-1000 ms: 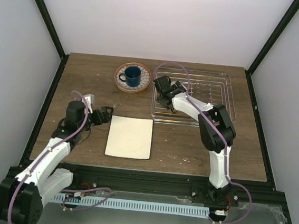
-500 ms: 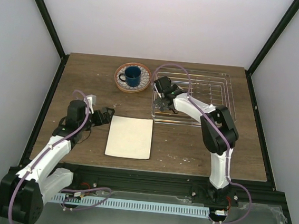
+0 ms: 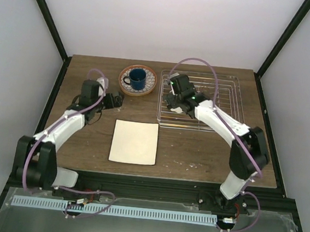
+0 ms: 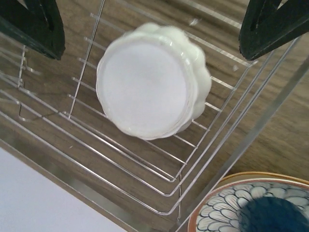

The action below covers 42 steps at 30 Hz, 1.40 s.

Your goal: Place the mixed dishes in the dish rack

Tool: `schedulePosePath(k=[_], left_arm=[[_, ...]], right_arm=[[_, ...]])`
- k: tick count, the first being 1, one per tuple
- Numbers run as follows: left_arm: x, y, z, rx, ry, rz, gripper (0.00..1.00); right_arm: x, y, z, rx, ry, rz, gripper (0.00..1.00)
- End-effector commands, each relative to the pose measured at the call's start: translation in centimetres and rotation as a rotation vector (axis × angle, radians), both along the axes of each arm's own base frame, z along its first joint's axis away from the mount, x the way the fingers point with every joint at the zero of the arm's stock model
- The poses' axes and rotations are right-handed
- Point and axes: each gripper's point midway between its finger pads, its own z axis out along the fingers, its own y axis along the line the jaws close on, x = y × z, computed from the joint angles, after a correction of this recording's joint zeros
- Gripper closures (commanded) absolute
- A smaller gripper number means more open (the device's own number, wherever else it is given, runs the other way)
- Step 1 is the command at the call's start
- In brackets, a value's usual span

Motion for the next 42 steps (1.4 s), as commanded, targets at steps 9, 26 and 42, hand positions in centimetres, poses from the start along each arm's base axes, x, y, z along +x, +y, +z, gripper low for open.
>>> schedulePosePath(k=[9,26,42], left_arm=[[10.6,-4.0,7.8,0.142,-0.229,-0.230,0.00],[15.7,-11.4,0.0,0.569,-0.126,-0.499,0.00],[18.4,-9.9,-5.7,0.692,0.010,-0.440,0.00]], right_arm=[[-8.0,-1.2,1.2,0.332,0.102,-0.043,0.00],[-12.8,-3.9,-1.2,0.386,0.157,-0.084,0.00],[-13.8,-4.6,-1.6,0.393,0.171,-0.106,0.00]])
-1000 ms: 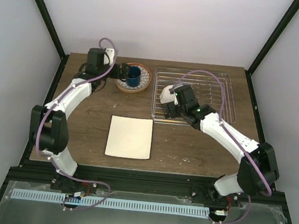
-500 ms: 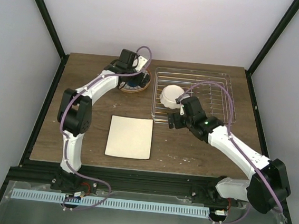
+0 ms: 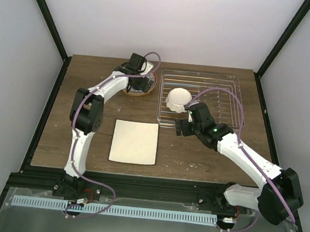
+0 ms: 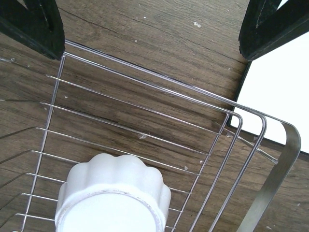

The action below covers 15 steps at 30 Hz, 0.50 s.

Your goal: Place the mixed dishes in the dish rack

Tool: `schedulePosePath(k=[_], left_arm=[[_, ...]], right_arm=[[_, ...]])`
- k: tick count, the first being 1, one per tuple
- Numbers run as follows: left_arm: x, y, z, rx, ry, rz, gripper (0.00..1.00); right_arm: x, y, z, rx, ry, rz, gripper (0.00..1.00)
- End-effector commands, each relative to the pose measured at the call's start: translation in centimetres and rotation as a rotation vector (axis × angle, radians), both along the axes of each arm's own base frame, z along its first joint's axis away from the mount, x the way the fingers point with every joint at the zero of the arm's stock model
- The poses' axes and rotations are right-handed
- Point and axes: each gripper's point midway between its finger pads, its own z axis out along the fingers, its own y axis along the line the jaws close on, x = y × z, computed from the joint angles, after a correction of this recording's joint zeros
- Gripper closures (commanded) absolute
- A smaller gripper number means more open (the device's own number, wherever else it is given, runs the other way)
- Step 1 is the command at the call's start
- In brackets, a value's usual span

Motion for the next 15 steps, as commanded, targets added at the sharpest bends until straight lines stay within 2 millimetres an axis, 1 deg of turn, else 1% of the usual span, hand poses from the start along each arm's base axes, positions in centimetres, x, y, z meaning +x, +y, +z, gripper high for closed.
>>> schedulePosePath(k=[1,3,4,5,7,8,11,15], left_arm=[[0.43,0.44,-1.57,0.045,0.030,0.010,0.00],[0.58,0.54,-1.98,0.056,0.036,0.015,0.03],[0.63,0.65,-2.14,0.062,0.038,0.019,0.06],[0.64,0.70,-2.24,0.066,0.041,0.020,0.12],[0.66,0.76,-2.27,0.068,0.045,0.025,0.26],[0.72,0.77,-2.26,0.069,0.045,0.028,0.37],[0.86,0.79,-2.30,0.070,0.047,0.033,0.59],[1.02,0.75,-2.19,0.066,0.045,0.040,0.80]], right_arm=[[-0.30,-0.13,0.84,0.015,-0.010,-0.016,0.00],[-0.37,-0.16,0.94,0.017,-0.010,-0.017,0.00],[-0.39,-0.17,0.91,0.018,-0.008,-0.019,0.00],[-0.46,-0.20,0.84,0.018,-0.004,-0.019,0.00],[-0.53,-0.18,0.85,0.019,-0.004,-0.019,0.00],[-0.52,-0.19,0.84,0.019,-0.003,-0.020,0.00],[-0.54,-0.25,0.71,0.015,-0.001,-0.021,0.00],[-0.57,-0.30,0.60,0.013,-0.001,-0.022,0.00]])
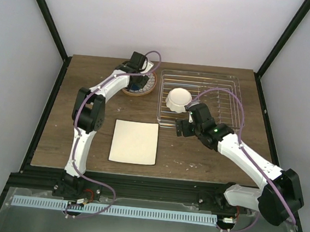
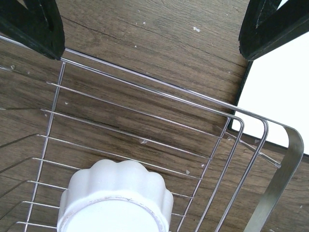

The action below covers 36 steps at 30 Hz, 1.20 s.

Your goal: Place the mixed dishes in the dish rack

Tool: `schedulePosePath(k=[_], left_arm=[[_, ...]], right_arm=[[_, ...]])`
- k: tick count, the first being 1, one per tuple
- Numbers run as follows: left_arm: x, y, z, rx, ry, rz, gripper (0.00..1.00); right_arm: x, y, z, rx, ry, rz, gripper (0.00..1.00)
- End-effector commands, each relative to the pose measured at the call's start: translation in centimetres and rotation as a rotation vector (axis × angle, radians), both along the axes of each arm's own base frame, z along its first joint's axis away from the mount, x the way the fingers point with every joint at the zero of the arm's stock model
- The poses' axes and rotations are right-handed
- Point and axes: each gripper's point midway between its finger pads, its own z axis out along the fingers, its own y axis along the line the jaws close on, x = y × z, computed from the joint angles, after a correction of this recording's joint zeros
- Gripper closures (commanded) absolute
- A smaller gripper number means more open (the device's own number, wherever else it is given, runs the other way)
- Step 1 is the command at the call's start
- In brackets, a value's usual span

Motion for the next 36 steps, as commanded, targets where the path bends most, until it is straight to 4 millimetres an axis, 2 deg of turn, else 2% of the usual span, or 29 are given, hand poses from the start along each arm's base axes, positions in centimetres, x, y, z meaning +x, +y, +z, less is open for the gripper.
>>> schedulePosePath(k=[1,6,10,14,17,21,24,30,36], left_arm=[[0.1,0.0,-1.0,0.009,0.028,0.013,0.84],[0.3,0.2,-0.3,0.001,0.014,0.025,1.00],[0.2,0.2,1.4,-0.024,-0.014,0.038,1.00],[-0.1,0.4,5.3,-0.148,-0.059,0.055,1.00],[-1.0,1.1,10.3,-0.305,-0.122,0.067,1.00],[-3.2,2.4,15.4,-0.524,-0.194,0.068,1.00],[-5.3,2.6,18.0,-0.587,-0.246,0.056,1.00],[-10.4,1.5,22.0,-0.797,-0.279,-0.028,1.00],[-16.8,0.3,24.0,-0.969,-0.279,-0.076,1.00]], right_arm=[[-0.2,-0.1,0.4,0.005,-0.010,-0.009,0.00],[-0.2,-0.1,0.2,-0.003,-0.005,-0.011,0.00],[-0.2,0.1,0.0,0.008,-0.006,-0.005,0.00],[-0.5,1.1,0.1,0.061,-0.010,0.034,0.00],[-0.9,2.3,1.0,0.149,-0.045,0.086,0.00],[-1.5,4.0,2.8,0.277,-0.098,0.161,0.00],[-2.2,5.3,3.9,0.359,-0.115,0.223,0.00],[-3.7,8.1,5.7,0.529,-0.127,0.370,0.00],[-6.0,10.8,8.6,0.748,-0.134,0.551,0.03]])
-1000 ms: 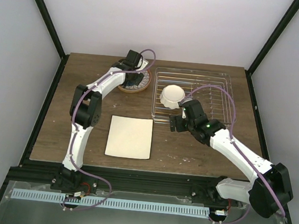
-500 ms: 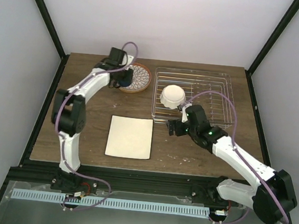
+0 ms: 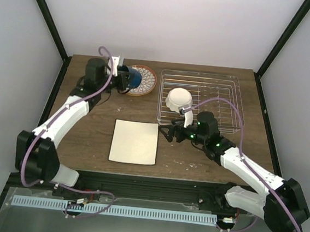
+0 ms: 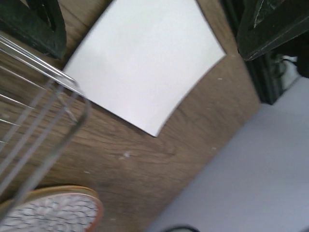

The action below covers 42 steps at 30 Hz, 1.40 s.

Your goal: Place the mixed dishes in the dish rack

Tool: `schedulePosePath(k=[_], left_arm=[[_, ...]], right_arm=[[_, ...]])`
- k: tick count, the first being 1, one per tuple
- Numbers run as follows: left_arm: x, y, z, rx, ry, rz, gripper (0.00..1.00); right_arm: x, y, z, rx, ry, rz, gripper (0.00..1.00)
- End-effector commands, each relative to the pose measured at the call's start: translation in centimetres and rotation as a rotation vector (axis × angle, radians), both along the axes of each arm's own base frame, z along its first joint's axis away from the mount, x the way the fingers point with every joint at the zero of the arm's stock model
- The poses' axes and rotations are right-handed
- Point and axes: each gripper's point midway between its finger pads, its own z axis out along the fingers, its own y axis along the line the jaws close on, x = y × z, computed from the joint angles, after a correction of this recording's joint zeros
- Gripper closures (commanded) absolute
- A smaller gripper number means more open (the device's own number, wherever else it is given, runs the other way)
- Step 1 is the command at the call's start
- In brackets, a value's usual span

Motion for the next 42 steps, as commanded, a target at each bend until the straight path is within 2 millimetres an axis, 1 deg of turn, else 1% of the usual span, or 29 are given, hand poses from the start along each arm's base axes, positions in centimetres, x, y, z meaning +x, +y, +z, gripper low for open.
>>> schedulePosePath(k=[1,3,4,6,7,10,13,16,20,23,29,30,34,42], left_arm=[[-4.7,-2.1,5.0,-0.165,-0.126,-0.069,1.00],[-7.6,-2.7,5.6,-0.192,-0.144,-0.088,1.00],[-8.7,-2.7,6.0,-0.228,-0.153,-0.102,1.00],[-10.6,-2.4,6.3,-0.303,-0.159,-0.119,1.00],[-11.5,-2.3,6.0,-0.325,-0.149,-0.129,1.00],[-13.5,-2.0,6.4,-0.372,-0.152,-0.145,1.00],[-15.1,-1.6,6.9,-0.429,-0.153,-0.158,1.00],[-16.2,-1.2,7.3,-0.492,-0.150,-0.167,1.00],[-17.6,-0.8,7.7,-0.599,-0.155,-0.182,1.00],[-18.0,-0.4,7.3,-0.637,-0.148,-0.169,1.00],[-19.1,0.3,7.5,-0.725,-0.138,-0.163,1.00],[-19.2,0.4,7.4,-0.740,-0.130,-0.160,1.00],[-19.4,0.7,7.1,-0.763,-0.121,-0.148,1.00],[-19.4,0.5,5.6,-0.779,-0.089,-0.137,1.00]], right_arm=[[-2.5,3.0,4.9,0.246,-0.051,0.213,0.05],[-3.4,3.8,6.0,0.326,-0.057,0.287,0.09],[-3.8,4.1,6.6,0.362,-0.073,0.324,0.11],[-4.0,4.7,6.4,0.385,-0.051,0.363,0.16],[-4.0,5.0,6.4,0.394,-0.045,0.377,0.18],[-4.5,5.9,5.8,0.425,-0.013,0.420,0.20],[-5.0,6.4,6.0,0.461,-0.013,0.448,0.21],[-5.3,7.1,6.1,0.487,-0.016,0.473,0.23],[-5.6,8.0,6.6,0.521,-0.036,0.510,0.26],[-5.5,8.5,6.8,0.548,-0.045,0.525,0.28],[-4.6,9.6,6.4,0.576,-0.023,0.528,0.34],[-4.5,9.9,6.1,0.576,-0.017,0.528,0.35],[-4.0,10.7,6.3,0.591,-0.015,0.537,0.37],[-3.2,11.8,6.9,0.613,-0.019,0.553,0.38]])
